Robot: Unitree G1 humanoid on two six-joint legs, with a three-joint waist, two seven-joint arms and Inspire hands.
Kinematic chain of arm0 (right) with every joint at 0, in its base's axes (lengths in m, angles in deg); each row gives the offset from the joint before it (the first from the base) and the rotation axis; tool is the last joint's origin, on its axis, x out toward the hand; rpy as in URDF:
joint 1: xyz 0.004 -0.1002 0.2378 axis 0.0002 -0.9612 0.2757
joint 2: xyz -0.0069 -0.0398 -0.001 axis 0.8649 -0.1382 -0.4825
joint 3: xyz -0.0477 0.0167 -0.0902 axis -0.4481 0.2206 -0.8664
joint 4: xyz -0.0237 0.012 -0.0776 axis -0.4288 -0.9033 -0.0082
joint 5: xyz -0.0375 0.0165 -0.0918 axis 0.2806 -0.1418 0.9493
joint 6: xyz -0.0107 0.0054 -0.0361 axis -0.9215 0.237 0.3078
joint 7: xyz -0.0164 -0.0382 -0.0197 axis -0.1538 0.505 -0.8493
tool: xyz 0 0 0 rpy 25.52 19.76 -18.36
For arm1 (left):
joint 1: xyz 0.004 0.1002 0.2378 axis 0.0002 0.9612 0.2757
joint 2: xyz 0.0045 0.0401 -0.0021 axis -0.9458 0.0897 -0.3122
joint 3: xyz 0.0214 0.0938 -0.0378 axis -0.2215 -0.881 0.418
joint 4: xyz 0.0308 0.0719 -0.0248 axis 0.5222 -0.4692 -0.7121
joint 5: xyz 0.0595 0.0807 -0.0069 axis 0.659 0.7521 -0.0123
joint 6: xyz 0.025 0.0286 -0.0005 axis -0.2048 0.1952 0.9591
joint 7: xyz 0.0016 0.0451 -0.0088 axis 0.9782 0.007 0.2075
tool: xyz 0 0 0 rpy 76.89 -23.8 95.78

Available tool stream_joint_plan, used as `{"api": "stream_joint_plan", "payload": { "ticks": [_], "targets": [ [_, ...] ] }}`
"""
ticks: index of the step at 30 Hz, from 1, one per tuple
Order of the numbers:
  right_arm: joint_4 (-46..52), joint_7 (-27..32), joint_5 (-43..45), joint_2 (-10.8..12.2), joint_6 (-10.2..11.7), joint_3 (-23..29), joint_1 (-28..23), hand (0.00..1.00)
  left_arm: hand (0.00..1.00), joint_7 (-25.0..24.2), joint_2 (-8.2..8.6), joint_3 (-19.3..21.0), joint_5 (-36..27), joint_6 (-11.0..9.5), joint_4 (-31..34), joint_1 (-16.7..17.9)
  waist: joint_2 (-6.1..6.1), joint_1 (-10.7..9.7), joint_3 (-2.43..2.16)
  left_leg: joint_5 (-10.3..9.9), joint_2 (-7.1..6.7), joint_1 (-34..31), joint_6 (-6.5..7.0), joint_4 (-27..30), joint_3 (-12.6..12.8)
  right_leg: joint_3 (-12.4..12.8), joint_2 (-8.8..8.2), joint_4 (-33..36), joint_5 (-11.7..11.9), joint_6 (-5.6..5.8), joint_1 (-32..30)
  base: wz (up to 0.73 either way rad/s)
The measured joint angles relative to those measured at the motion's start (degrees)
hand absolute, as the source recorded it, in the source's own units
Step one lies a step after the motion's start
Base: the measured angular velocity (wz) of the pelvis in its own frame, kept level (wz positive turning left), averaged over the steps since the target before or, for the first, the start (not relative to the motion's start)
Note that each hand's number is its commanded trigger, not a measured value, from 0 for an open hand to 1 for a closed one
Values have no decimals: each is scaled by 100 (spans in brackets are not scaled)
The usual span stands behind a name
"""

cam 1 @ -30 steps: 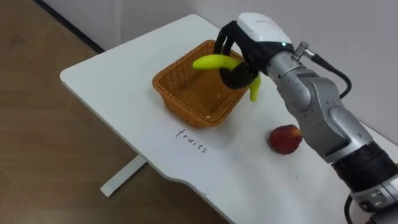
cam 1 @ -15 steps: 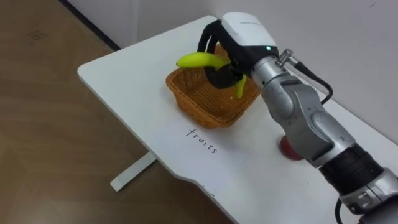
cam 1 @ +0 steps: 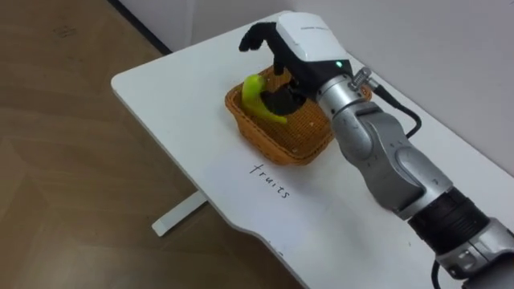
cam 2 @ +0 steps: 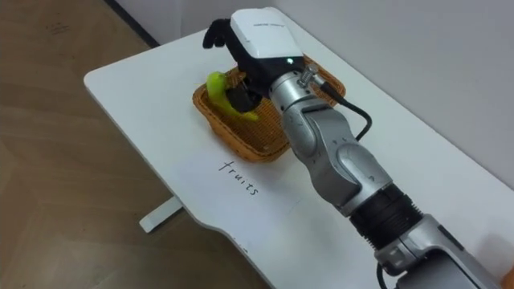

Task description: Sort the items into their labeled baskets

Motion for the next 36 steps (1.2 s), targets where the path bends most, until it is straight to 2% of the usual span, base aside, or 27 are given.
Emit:
{"api": "stream_joint_plan", "payload": {
  "ticks": [9,20,30,36],
  "targets": [
    [-48,13,0,-2,-10,0,-1,0,0,-17,4,10,111,21,0,-2,5,6,-9,-1,-3,-53,-3,17,32,1,0,-6,0,0,-24,-1],
    [-69,-39,-3,-4,-4,3,-1,0,0,-14,5,45,246,62,2,29,128,-2,-61,-1,2,-58,-4,70,95,5,-3,-4,1,-1,-17,-2],
    [-79,-43,-3,-6,-4,5,-1,0,0,-13,6,43,244,62,34,26,128,-49,-62,-1,0,-58,-4,75,104,22,-2,-4,2,-2,-18,0],
    [-76,-60,-3,-46,15,14,-1,0,0,31,24,41,245,60,79,43,126,-154,-63,0,2,-51,-4,73,145,94,0,-3,1,-2,-25,-3]
  ]
}}
